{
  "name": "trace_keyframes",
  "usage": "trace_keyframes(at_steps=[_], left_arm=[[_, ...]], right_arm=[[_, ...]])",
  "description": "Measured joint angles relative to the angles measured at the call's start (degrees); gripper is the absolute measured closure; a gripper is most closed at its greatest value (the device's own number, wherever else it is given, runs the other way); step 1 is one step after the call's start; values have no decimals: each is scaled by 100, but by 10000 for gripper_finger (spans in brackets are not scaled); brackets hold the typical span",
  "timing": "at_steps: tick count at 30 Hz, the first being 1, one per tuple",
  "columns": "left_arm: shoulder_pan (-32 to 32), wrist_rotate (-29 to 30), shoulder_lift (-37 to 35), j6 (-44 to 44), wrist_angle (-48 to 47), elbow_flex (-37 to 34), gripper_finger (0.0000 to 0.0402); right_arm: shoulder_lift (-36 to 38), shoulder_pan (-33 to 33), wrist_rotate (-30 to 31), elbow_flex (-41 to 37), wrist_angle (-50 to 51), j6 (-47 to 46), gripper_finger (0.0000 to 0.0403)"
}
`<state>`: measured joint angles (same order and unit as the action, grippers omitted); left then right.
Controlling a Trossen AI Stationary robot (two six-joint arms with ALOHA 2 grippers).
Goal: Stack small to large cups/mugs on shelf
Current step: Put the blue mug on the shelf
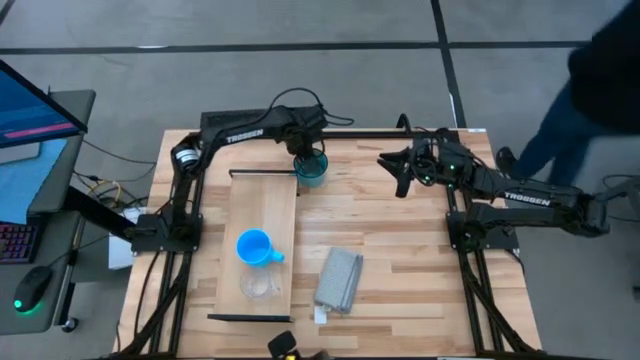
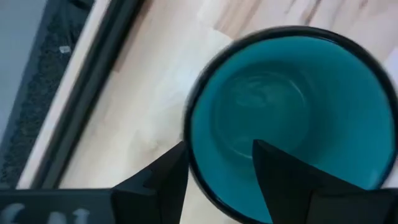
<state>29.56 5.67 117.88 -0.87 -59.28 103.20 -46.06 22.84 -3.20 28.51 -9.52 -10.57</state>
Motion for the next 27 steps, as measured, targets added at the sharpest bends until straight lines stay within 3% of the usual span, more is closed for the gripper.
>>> trace_keyframes(at_steps=[16,27], left_arm=[[83,-70,36,-166,-38,-31,233],[107,-37,36,-166,-2,-31,299]], right_arm=[[0,-248,11,0,-47,-7,280],[0,-259,20,0,-170,-9,280]])
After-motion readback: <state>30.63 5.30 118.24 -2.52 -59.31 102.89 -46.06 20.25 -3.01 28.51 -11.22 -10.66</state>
